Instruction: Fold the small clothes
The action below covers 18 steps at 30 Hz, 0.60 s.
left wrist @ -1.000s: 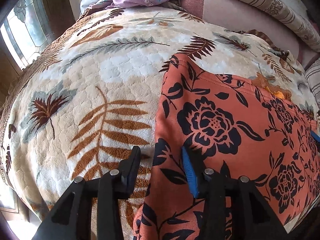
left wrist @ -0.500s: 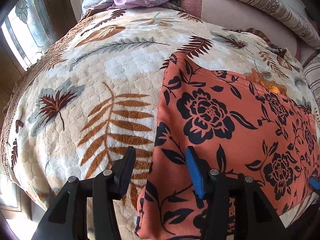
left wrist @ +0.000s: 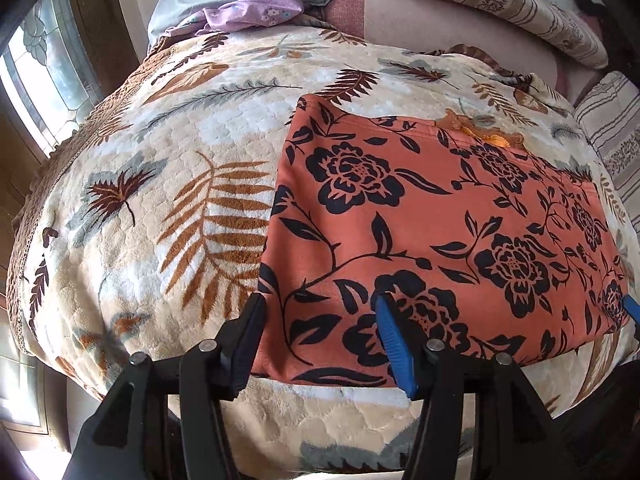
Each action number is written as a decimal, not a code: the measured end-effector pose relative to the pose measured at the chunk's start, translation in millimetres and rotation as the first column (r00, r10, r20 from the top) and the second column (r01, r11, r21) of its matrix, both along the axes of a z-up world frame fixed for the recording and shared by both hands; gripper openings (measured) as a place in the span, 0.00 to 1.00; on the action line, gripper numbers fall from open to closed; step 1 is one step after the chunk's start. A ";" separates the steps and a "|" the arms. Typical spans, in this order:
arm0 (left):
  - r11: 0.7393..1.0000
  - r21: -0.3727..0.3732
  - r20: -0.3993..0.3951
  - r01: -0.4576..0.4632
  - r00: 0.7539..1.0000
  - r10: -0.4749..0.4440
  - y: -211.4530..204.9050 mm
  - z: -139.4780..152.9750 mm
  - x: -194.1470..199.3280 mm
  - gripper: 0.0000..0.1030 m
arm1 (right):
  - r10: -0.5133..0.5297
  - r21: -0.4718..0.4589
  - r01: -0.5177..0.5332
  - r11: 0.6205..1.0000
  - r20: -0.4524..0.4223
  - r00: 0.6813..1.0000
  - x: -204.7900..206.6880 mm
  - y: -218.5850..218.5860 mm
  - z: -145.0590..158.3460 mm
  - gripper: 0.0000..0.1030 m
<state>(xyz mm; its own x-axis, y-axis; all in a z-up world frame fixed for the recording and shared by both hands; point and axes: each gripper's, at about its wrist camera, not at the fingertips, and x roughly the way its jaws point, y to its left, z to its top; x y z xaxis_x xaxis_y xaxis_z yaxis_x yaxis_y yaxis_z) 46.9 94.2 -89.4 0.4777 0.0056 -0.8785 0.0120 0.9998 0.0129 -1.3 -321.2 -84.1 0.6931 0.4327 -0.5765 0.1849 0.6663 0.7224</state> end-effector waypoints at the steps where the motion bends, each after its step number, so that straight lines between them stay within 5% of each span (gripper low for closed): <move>1: 1.000 -0.001 -0.001 0.000 1.000 0.000 -2.7 -0.7 0.3 0.57 | -0.008 0.018 0.008 1.000 0.006 1.000 -9.8 0.0 2.3 0.84; 8: 0.998 -0.006 -0.021 0.065 0.998 -0.065 -38.7 -5.4 3.1 0.57 | -0.065 0.108 0.077 0.991 -0.116 0.991 -46.5 -7.9 -37.8 0.84; 18: 0.996 -0.008 -0.023 0.090 0.996 -0.090 -59.3 -5.4 4.1 0.57 | -0.179 0.152 0.195 0.969 -0.114 0.977 -26.0 -34.6 -50.2 0.84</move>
